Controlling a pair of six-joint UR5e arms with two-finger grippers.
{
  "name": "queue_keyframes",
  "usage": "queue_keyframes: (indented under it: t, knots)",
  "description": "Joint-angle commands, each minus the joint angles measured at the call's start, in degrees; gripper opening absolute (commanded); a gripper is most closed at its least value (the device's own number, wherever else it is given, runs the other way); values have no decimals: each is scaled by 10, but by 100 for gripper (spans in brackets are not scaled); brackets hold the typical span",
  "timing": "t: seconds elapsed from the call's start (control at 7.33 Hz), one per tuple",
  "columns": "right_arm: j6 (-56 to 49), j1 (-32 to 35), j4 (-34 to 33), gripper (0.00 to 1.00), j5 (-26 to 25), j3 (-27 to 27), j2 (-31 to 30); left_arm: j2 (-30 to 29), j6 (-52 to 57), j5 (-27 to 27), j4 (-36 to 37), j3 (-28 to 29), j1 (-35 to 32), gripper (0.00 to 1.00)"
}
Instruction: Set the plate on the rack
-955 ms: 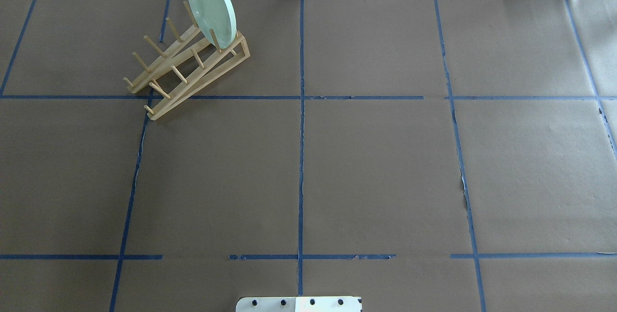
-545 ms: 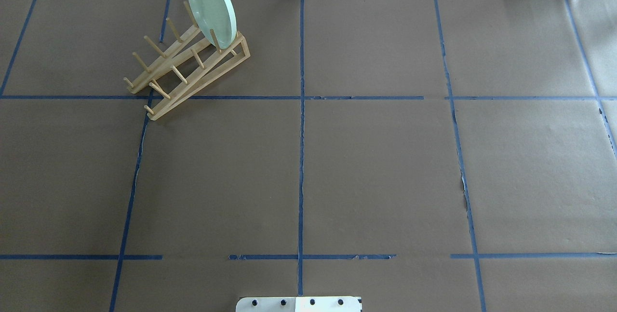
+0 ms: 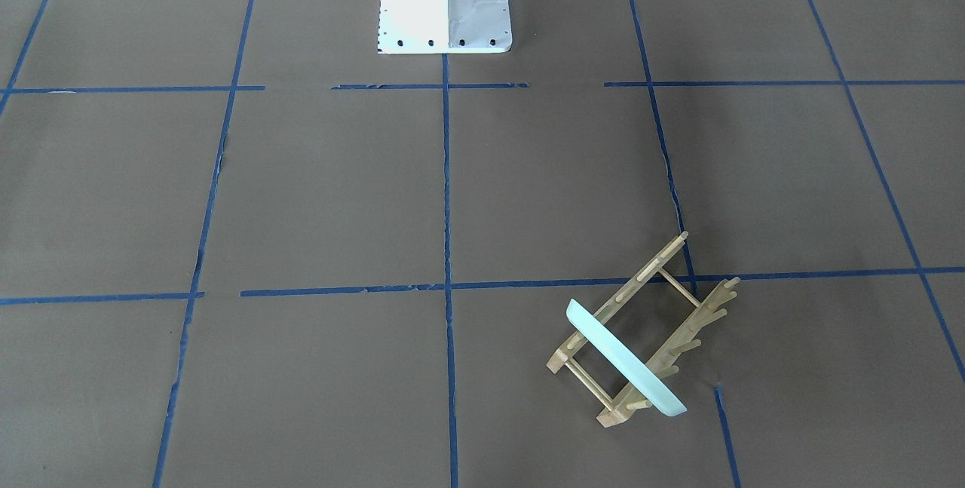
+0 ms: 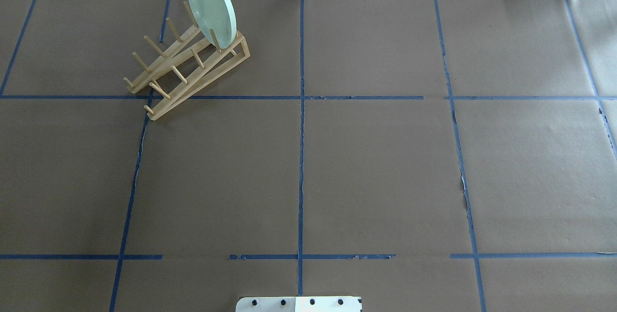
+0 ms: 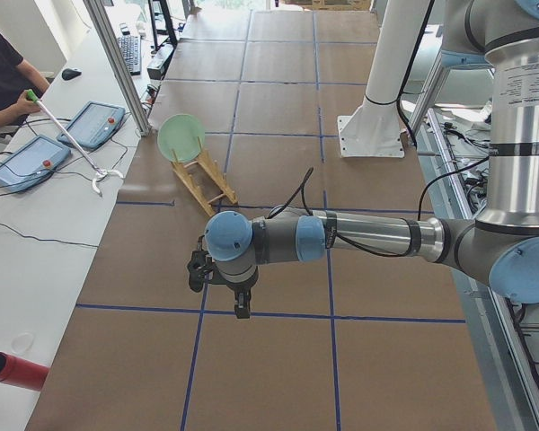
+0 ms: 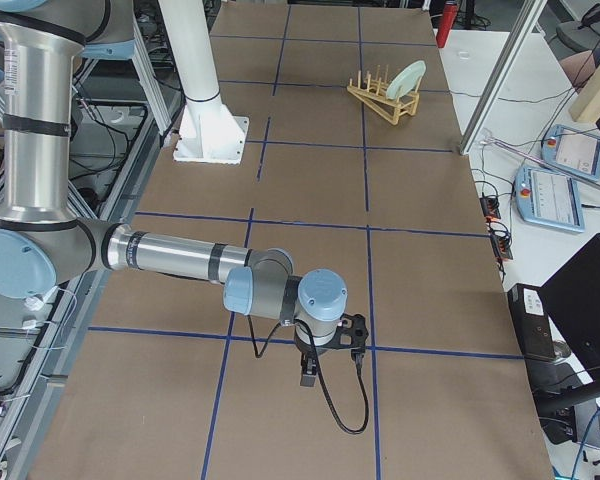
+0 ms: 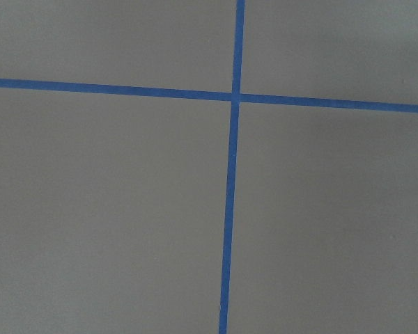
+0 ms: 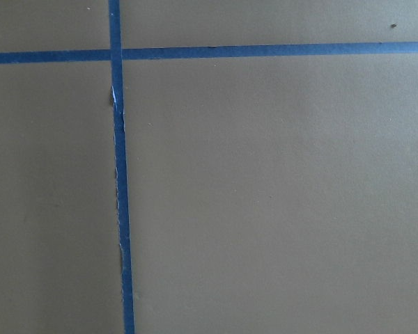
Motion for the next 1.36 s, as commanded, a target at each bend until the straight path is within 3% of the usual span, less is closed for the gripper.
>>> queue_keyframes:
  t: [0.0,0.41,1.23]
  knots:
    - [0,0,0,100,0,0,0,-4,1,3,0,5,0,100]
    - [0,0,0,100,0,0,0,-5,3,68,-3,-8,0,100]
    - [0,0,0,100,0,0,0,-6,49,66,-5,0,0,100]
